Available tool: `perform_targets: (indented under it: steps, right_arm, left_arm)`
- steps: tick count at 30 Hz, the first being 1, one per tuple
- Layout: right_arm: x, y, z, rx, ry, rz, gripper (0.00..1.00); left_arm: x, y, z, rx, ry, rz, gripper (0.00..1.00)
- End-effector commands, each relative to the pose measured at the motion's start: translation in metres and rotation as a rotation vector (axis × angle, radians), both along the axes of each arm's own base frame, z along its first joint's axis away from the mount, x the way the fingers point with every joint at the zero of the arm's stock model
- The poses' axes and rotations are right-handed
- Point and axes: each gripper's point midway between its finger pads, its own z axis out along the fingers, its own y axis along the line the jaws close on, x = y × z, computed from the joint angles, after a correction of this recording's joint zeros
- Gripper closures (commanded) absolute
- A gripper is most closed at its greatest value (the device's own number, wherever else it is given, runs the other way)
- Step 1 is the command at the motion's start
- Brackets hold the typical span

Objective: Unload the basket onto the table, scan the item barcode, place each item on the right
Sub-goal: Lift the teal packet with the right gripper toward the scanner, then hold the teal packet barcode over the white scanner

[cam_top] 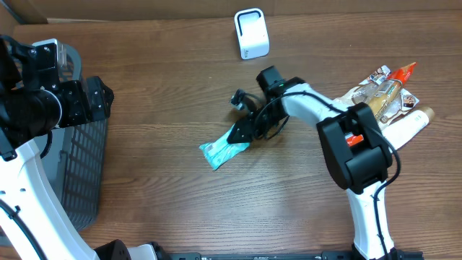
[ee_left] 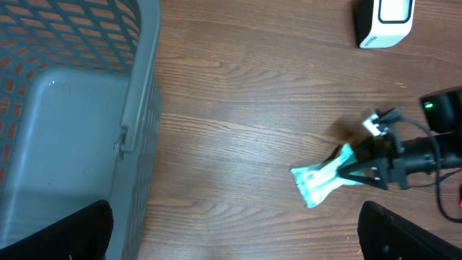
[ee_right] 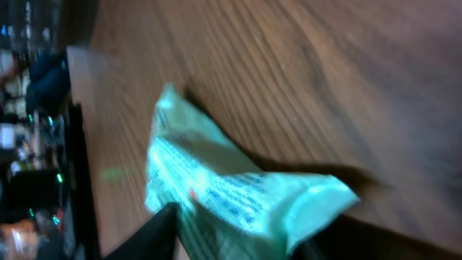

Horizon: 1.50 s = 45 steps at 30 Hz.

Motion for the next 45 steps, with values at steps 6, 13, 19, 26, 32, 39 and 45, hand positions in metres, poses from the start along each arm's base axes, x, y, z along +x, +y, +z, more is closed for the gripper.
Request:
perform_targets:
  steps: [6,13,19,26,32,39,45]
  right_arm:
    - [-0.007,0.002,-0.007,-0.024,0.115,-0.056,0.89]
    - [0.01,-0.011,0.048,0.102,0.132,-0.104,0.96]
    - [0.036,-0.045,0.143,0.175,-0.078,-0.185,0.96]
    - [0.031,-0.095,0.253,0.207,-0.355,-0.29,0.96]
    - [0.008,-0.125,0.308,0.14,-0.551,-0.371,0.96]
    - [-0.019,-0.136,0.348,0.144,-0.655,-0.422,0.96]
    - [0.002,-0.151,0.339,0.034,-0.544,-0.673,0.96]
  left_arm:
    - [0.002,0.0,0.0,0.011,-0.003,-0.024,0.01]
    - [0.002,0.0,0.0,0.011,-0.003,-0.024,0.0]
    - [0.002,0.0,0.0,0.011,-0.003,-0.024,0.01]
    - [0.002,0.0,0.0,0.011,-0.003,-0.024,0.0]
    - [0.002,0.0,0.0,0.011,-0.003,-0.024,0.0]
    - [0.002,0.0,0.0,0.011,-0.003,-0.024,0.0]
    - [0.002,0.0,0.0,0.011,-0.003,-0.024,0.0]
